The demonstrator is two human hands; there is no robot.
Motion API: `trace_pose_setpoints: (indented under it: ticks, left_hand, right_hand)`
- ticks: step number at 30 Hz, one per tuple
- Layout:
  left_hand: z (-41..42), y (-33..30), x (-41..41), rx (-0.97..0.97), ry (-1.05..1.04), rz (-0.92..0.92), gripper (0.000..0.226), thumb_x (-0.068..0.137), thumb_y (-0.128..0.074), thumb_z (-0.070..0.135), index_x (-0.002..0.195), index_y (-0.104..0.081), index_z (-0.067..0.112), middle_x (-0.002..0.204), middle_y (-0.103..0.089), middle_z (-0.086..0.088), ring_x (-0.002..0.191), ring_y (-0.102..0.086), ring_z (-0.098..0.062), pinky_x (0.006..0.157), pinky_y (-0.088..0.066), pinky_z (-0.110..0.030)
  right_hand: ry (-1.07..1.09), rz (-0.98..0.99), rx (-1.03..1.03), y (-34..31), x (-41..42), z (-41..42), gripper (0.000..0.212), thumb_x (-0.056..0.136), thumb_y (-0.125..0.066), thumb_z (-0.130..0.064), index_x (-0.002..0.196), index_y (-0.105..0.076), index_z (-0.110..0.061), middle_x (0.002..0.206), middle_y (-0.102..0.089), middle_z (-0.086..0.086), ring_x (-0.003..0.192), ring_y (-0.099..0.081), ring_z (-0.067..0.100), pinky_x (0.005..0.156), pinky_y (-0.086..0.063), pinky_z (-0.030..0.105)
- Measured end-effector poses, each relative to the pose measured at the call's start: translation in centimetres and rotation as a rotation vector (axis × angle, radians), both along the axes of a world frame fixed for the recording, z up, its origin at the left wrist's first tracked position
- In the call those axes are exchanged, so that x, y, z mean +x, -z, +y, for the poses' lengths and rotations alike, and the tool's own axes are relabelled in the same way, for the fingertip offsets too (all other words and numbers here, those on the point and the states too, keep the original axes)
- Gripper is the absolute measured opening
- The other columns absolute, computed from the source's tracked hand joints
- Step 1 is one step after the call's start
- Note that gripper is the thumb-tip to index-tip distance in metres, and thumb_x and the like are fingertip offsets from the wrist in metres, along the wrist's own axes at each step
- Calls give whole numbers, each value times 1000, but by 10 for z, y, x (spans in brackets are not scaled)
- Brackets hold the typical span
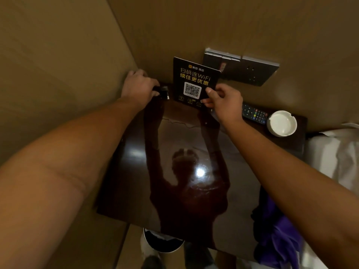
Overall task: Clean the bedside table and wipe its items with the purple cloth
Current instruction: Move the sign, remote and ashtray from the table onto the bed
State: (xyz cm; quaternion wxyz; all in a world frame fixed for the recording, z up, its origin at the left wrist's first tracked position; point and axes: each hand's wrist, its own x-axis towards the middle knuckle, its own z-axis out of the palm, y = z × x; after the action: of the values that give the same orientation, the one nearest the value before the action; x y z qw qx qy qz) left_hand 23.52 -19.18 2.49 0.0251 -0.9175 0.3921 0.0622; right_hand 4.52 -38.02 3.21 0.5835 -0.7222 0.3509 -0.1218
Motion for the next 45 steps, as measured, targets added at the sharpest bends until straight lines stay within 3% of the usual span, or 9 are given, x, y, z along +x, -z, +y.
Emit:
trace_pose_setpoints:
  ticks: [4,8,16,20,23,29,37,41,45]
  left_hand:
    - [9,-14,-4,-53,16,-16,36,92,-69,34,125,-69,20,114,-65,-20,120,-51,-34,94,-35,-44]
    - [15,-42,-8,-95,40,-33,35,92,-69,31,124,-70,18,111,-66,-19,117,-52,-35,92,-37,-44]
    - [24,-101,-32,-135,30,40,32,97,-64,34,123,-67,17,106,-73,-15,99,-67,-37,74,-49,-40]
    - [35,-139,-59,-180,46,67,30,97,-64,32,121,-65,15,105,-73,-16,97,-68,-37,74,-50,-41]
    - [46,-156,-76,-225,69,74,29,96,-65,31,121,-64,15,105,-73,-14,97,-68,-34,69,-42,-34]
    - [76,-178,-113,-265,210,32,30,95,-67,35,120,-66,19,105,-74,-13,98,-69,-36,73,-49,-38]
    - [87,-185,-198,-333,372,110,34,96,-65,35,125,-66,18,112,-74,-12,104,-67,-35,84,-52,-43]
    - [75,-176,-255,-334,451,171,34,95,-66,32,126,-66,19,110,-74,-10,102,-68,-31,84,-52,-43]
    - [60,-155,-318,-305,578,224,31,94,-67,30,124,-66,22,106,-75,-7,99,-69,-28,85,-55,-43]
  right_hand:
    - [-28,-25,-30,-13,-5,-1,16,102,-63,-14,114,-67,-4,96,-76,10,82,-78,21,75,-64,29]
    - [-15,-80,-42,-34,-11,-1,7,102,-64,-15,105,-65,-9,91,-74,12,79,-78,20,71,-63,27]
    - [50,-115,-117,-91,-36,3,22,104,-59,-20,107,-63,2,93,-76,19,73,-77,24,68,-64,37]
    - [73,-145,-157,-134,-65,16,9,105,-58,-20,98,-62,-16,91,-76,10,72,-77,19,70,-65,37]
    - [116,-161,-181,-158,-91,32,13,105,-57,-21,94,-60,-27,90,-74,1,73,-77,14,70,-65,33]
    - [222,-150,-195,-179,-156,79,13,106,-55,-21,110,-62,-10,94,-73,2,78,-77,17,71,-65,32]
    - [432,-169,-206,-179,-256,135,10,106,-56,-22,97,-61,-24,94,-76,8,74,-77,22,68,-65,38]
    - [522,-131,-212,-167,-322,144,18,106,-57,-22,103,-63,-5,92,-75,17,70,-76,25,65,-65,41]
    - [624,-92,-219,-147,-394,150,17,104,-60,-26,104,-67,-10,86,-77,6,67,-76,19,64,-65,36]
